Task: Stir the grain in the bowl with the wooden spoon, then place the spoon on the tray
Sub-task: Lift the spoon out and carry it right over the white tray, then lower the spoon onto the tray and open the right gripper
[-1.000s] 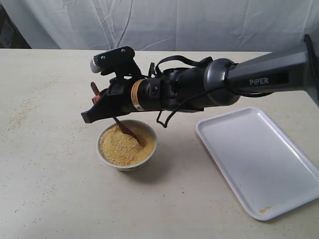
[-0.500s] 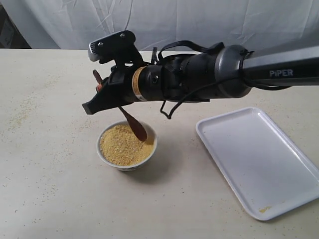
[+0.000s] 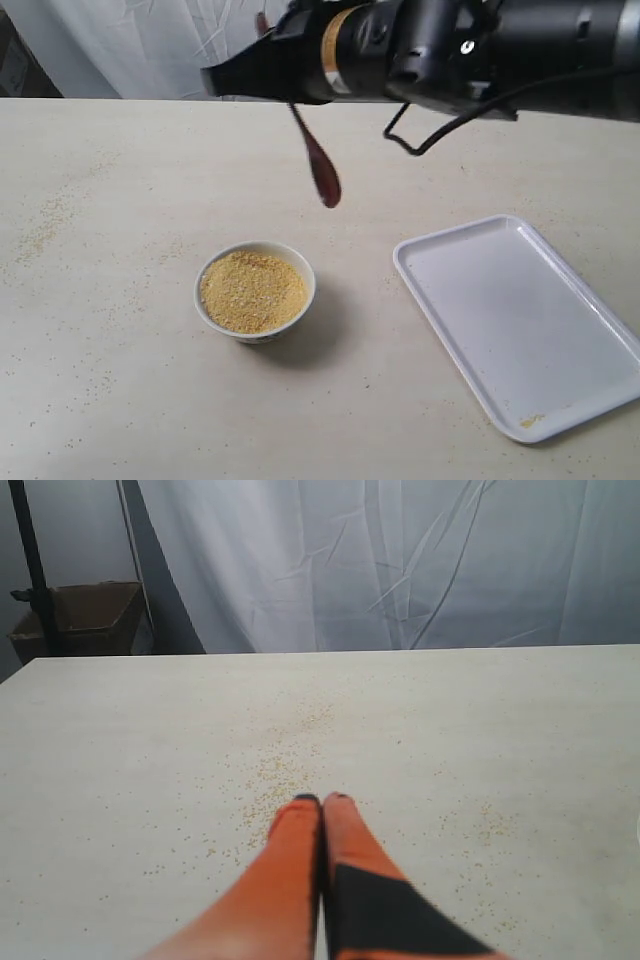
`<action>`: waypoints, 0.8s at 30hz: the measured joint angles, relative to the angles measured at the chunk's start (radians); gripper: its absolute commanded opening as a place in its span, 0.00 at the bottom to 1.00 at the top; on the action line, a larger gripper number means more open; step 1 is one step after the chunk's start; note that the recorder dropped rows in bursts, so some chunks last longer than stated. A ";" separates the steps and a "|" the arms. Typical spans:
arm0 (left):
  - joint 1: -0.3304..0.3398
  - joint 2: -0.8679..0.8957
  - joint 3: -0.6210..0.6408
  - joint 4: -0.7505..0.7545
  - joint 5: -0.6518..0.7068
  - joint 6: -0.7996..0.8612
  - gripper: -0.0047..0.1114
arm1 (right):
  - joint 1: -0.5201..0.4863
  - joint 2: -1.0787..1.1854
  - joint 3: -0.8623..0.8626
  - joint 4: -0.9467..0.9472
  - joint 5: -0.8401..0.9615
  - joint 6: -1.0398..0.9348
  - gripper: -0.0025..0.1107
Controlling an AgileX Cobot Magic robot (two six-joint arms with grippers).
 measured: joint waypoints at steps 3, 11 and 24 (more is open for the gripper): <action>0.000 0.000 0.000 0.000 0.000 0.000 0.04 | -0.060 -0.028 0.000 0.228 0.164 -0.214 0.02; 0.000 0.000 0.000 0.000 0.000 0.000 0.04 | -0.333 0.003 0.000 1.253 0.649 -1.320 0.02; 0.000 0.000 0.000 0.000 0.000 0.000 0.04 | -0.590 0.153 0.160 1.487 0.580 -1.508 0.02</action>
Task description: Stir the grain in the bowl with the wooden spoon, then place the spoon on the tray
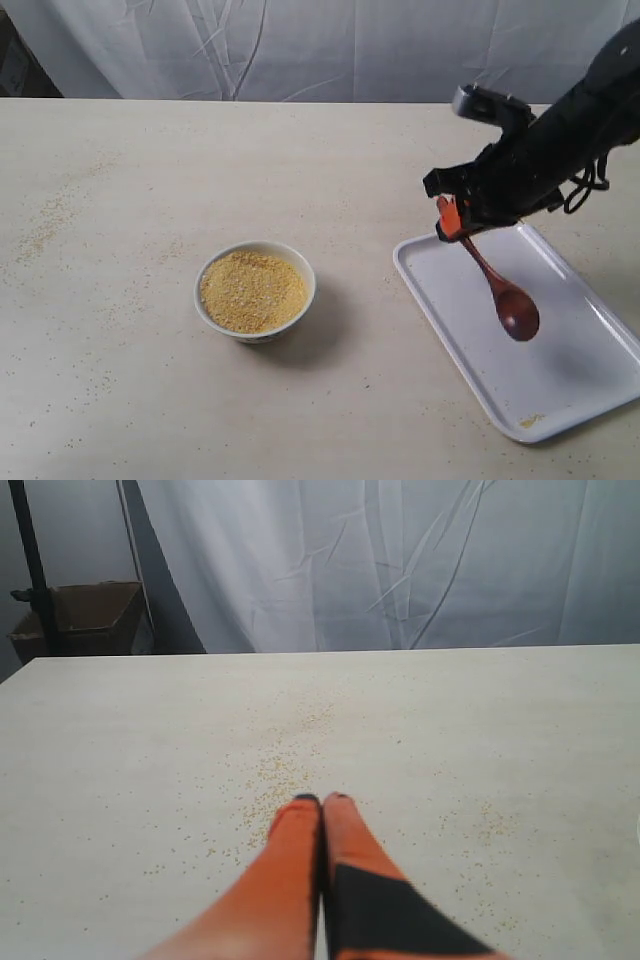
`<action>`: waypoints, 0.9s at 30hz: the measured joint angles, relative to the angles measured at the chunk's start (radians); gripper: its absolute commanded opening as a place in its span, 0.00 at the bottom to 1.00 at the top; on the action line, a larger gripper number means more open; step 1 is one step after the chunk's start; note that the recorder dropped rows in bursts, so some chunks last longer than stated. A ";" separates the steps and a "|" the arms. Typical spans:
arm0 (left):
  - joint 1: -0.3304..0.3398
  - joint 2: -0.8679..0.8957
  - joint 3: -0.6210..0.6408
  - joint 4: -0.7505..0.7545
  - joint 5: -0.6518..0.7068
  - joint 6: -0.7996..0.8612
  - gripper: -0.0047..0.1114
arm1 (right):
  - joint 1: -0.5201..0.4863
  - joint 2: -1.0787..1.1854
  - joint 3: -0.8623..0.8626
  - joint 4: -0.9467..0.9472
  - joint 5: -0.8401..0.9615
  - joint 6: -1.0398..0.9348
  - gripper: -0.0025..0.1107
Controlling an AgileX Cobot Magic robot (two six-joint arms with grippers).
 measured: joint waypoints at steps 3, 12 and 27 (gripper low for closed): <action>0.000 0.000 0.000 0.000 0.000 0.000 0.04 | 0.000 0.037 0.049 0.005 -0.063 0.009 0.02; 0.000 0.000 0.000 0.000 0.000 0.000 0.04 | 0.000 0.076 0.074 -0.060 -0.115 0.058 0.65; 0.000 0.000 0.000 0.000 0.000 0.000 0.04 | 0.000 -0.302 0.076 -0.367 0.035 0.315 0.02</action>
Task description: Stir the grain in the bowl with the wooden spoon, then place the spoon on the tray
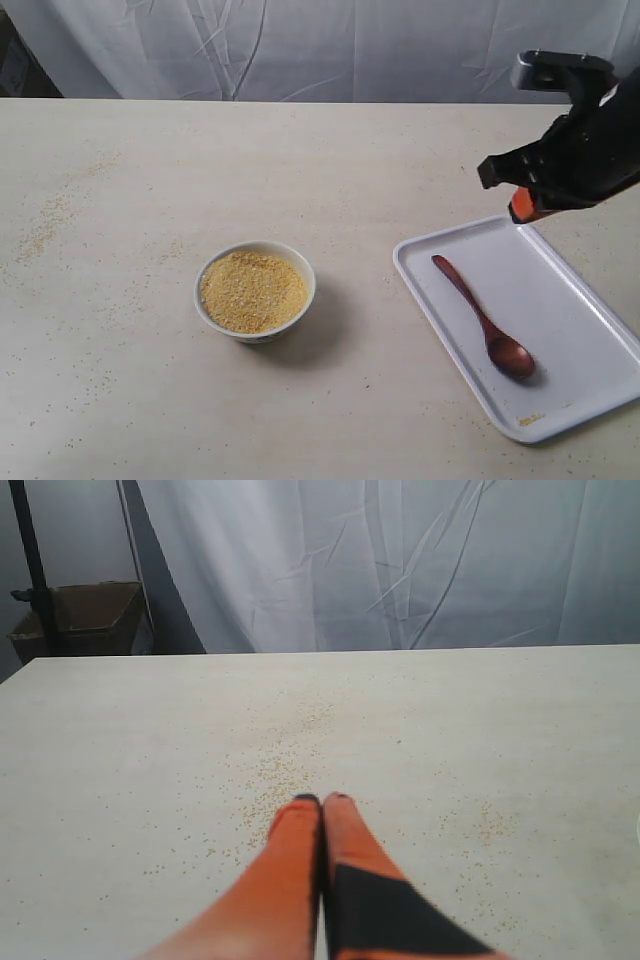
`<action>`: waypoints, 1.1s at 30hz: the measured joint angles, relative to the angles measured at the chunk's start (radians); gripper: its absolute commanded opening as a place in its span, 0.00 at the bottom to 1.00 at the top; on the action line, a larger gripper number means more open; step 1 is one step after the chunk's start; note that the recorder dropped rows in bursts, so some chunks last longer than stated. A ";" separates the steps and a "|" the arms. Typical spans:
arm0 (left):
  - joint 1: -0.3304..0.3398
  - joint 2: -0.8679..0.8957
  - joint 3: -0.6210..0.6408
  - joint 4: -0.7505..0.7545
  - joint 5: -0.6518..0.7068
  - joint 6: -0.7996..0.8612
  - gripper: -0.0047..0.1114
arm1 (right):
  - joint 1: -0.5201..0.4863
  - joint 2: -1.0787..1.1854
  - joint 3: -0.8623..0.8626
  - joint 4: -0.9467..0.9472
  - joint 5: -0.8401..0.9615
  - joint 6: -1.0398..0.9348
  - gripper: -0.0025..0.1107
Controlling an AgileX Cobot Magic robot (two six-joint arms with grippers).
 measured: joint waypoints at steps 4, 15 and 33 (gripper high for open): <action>0.000 0.000 0.000 0.000 0.000 0.000 0.04 | 0.000 -0.080 0.000 -0.194 0.029 0.141 0.02; 0.000 0.000 0.000 0.000 0.000 0.000 0.04 | -0.002 -0.353 0.000 -0.447 0.145 0.348 0.02; 0.000 0.000 0.000 0.000 0.000 0.000 0.04 | -0.002 -1.066 0.383 -0.291 -0.004 0.222 0.02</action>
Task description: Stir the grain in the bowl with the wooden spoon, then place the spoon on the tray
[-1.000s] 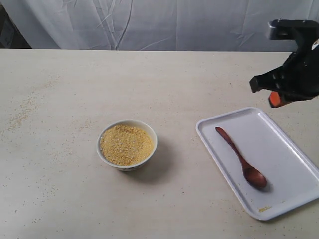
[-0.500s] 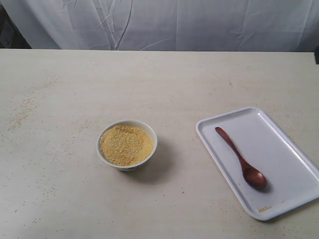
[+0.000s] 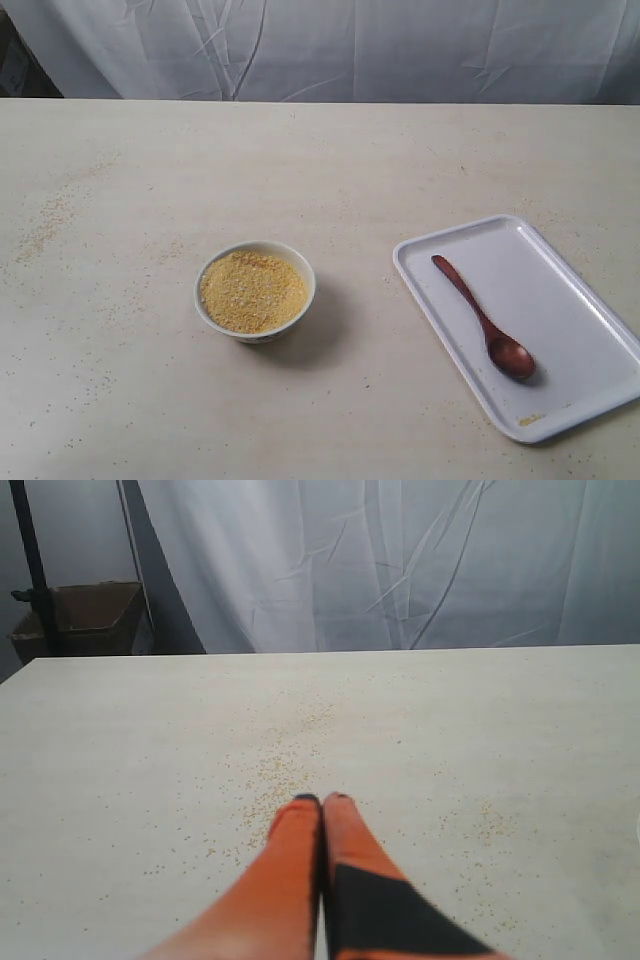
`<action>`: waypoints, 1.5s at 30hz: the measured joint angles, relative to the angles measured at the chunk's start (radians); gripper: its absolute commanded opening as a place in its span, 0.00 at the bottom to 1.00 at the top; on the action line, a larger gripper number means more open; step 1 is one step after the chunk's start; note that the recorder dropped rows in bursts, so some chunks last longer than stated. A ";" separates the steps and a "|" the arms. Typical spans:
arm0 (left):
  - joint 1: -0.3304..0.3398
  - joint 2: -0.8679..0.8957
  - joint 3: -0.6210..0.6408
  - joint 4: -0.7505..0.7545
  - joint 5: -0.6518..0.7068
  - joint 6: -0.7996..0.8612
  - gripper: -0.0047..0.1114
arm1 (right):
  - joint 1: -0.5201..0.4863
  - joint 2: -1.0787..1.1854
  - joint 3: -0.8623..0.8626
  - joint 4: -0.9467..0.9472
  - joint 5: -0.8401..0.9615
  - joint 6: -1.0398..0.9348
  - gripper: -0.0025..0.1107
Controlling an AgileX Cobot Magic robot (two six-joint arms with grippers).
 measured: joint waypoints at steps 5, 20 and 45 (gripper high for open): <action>0.000 0.000 0.000 0.000 0.000 0.000 0.04 | 0.000 -0.058 0.002 0.004 0.046 0.000 0.02; 0.000 0.000 0.000 0.000 0.000 0.000 0.04 | -0.187 -0.197 0.002 0.047 0.048 0.000 0.02; 0.000 0.000 0.000 0.000 0.000 0.000 0.04 | -0.191 -0.467 0.565 0.042 -0.424 0.000 0.02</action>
